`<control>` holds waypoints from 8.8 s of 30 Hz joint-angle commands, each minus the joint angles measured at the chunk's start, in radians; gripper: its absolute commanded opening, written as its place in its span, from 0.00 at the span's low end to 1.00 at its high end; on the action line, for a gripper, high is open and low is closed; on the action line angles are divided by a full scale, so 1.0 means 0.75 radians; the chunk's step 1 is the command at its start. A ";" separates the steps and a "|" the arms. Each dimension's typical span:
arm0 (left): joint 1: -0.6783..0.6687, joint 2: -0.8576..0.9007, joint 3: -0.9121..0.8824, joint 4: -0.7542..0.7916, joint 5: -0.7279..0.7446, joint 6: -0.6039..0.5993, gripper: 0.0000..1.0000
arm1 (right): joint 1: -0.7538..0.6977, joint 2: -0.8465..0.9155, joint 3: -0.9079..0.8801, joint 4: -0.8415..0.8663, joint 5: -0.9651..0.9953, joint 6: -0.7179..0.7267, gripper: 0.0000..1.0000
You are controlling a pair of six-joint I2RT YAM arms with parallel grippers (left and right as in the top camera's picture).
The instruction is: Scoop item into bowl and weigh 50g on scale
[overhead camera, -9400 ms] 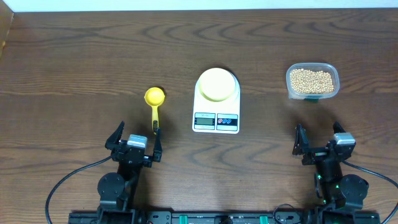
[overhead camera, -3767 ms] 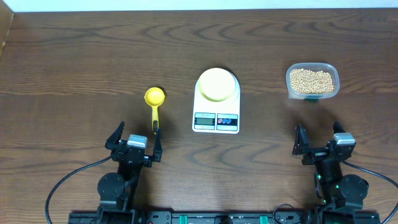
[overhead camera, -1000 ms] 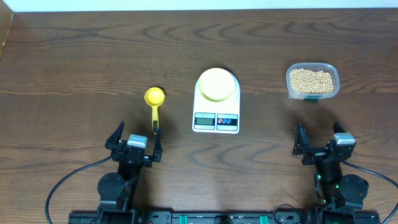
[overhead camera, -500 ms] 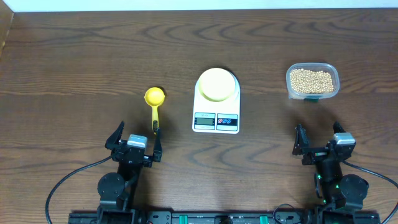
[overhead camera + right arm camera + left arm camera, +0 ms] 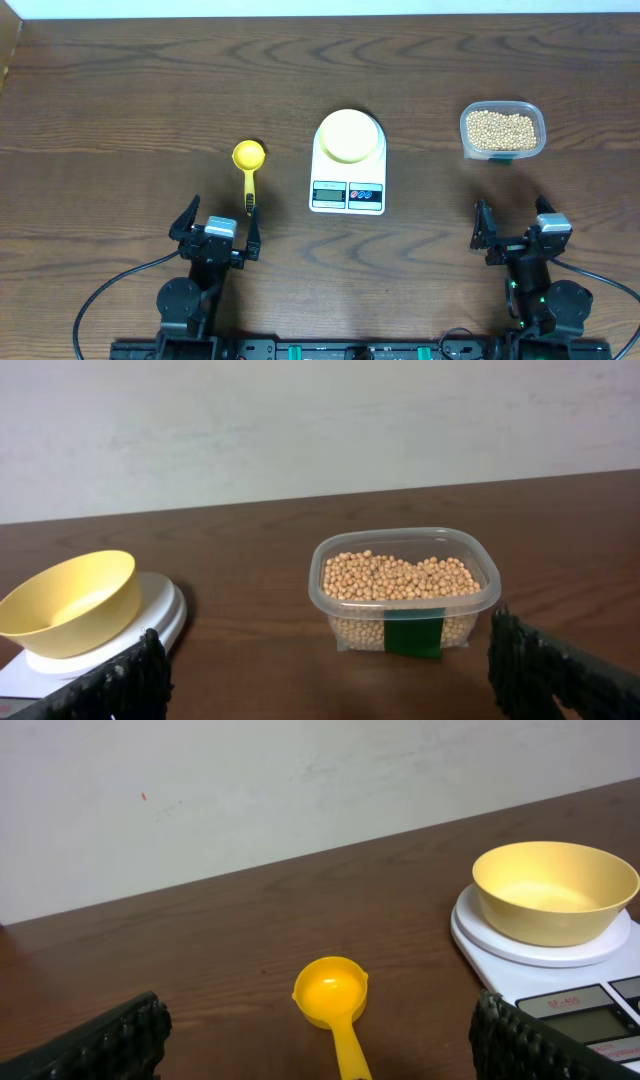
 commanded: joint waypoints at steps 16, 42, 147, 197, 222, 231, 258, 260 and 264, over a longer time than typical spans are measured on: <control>-0.004 0.000 -0.020 -0.052 -0.002 -0.013 0.98 | 0.008 -0.008 -0.002 -0.006 0.011 -0.017 0.99; -0.004 0.000 -0.020 -0.052 -0.002 -0.013 0.98 | 0.008 -0.008 -0.002 -0.006 0.011 -0.017 0.99; -0.004 0.000 -0.020 -0.052 -0.002 -0.013 0.98 | 0.008 -0.008 -0.002 -0.006 0.011 -0.017 0.99; -0.002 1.472 1.300 -0.633 0.086 0.002 0.98 | 0.008 -0.008 -0.002 -0.006 0.011 -0.017 0.99; -0.002 2.134 1.324 -0.711 0.158 -0.089 0.86 | 0.008 -0.008 -0.002 -0.006 0.011 -0.017 0.99; -0.002 2.264 1.321 -0.698 0.160 -0.153 0.98 | 0.008 -0.008 -0.002 -0.006 0.011 -0.017 0.99; 0.000 2.410 1.320 -0.498 0.022 -0.198 0.91 | 0.008 -0.008 -0.002 -0.006 0.011 -0.017 0.99; 0.000 2.410 1.320 -0.498 0.022 -0.198 0.98 | 0.008 -0.008 -0.002 -0.006 0.011 -0.017 0.99; 0.000 2.410 1.319 -0.498 0.023 -0.197 0.96 | 0.008 -0.008 -0.002 -0.006 0.011 -0.017 0.99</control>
